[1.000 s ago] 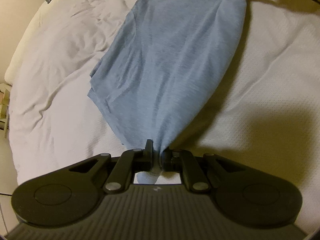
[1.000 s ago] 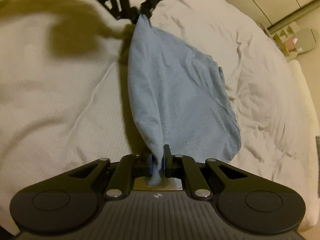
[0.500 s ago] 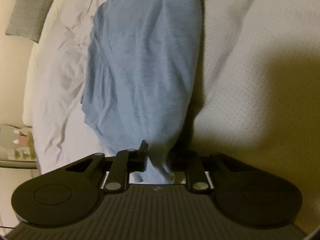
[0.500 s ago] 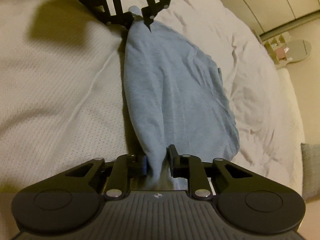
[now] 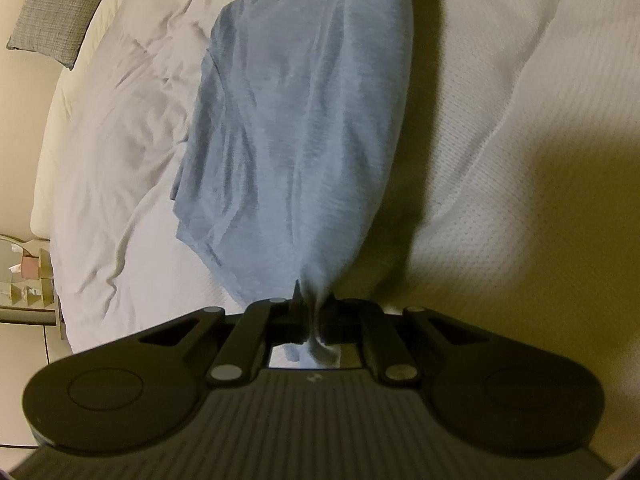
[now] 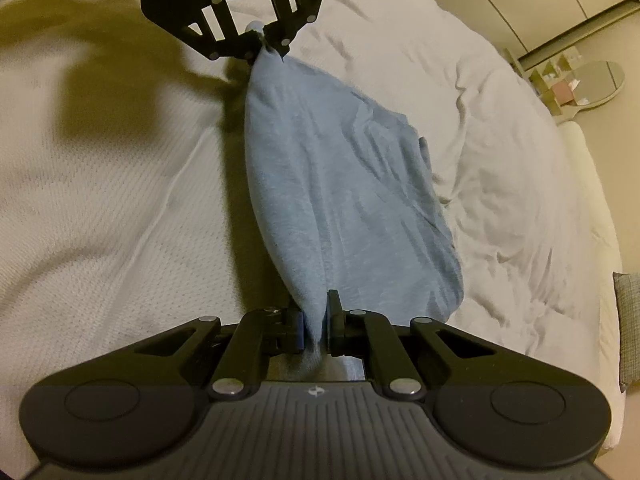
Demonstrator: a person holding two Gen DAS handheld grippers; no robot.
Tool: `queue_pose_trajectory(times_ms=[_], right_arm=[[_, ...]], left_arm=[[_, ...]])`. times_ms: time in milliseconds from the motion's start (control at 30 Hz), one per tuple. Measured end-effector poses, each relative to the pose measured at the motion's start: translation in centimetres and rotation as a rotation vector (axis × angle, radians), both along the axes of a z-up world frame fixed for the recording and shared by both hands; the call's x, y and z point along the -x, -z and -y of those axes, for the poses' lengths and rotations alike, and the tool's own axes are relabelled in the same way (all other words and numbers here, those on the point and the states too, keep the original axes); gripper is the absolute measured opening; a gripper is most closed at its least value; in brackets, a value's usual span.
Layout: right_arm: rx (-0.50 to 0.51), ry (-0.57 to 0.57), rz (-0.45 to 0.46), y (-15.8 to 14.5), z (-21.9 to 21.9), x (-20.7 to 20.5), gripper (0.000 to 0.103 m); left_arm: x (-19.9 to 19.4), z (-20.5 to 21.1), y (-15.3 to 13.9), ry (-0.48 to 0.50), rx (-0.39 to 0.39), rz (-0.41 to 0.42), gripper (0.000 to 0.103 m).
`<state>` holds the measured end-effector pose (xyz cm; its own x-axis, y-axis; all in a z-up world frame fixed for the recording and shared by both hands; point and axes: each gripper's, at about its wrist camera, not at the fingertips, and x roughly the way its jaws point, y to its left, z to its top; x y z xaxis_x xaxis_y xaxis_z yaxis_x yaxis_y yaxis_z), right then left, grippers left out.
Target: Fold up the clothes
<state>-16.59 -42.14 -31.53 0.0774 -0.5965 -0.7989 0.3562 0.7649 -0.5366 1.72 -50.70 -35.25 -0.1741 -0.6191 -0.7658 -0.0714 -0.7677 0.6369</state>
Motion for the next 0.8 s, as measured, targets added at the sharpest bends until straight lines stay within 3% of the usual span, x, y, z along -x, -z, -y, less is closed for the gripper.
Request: queue_pose_trajectory(times_ms=[200, 433, 633, 800], right_arm=[[0.006, 0.008, 0.02, -1.6, 0.2, 0.2, 0.007], [0.066, 0.034, 0.061, -6.8, 1.3, 1.6, 0.006], [0.124, 0.067, 0.108, -12.8, 1.9, 4.3, 0.005], [0.152, 0.114, 0.14, -17.2, 2.6, 9.0, 0.005]], left_arm=[[0.2, 0.2, -2.8, 0.012, 0.03, -0.011, 0.003], [0.5, 0.5, -6.2, 0.027, 0.066, -0.024, 0.003], [3.3, 1.6, -12.3, 0.028, 0.129, -0.082, 0.003], [7.5, 3.0, -17.3, 0.029, 0.159, -0.143, 0.003]])
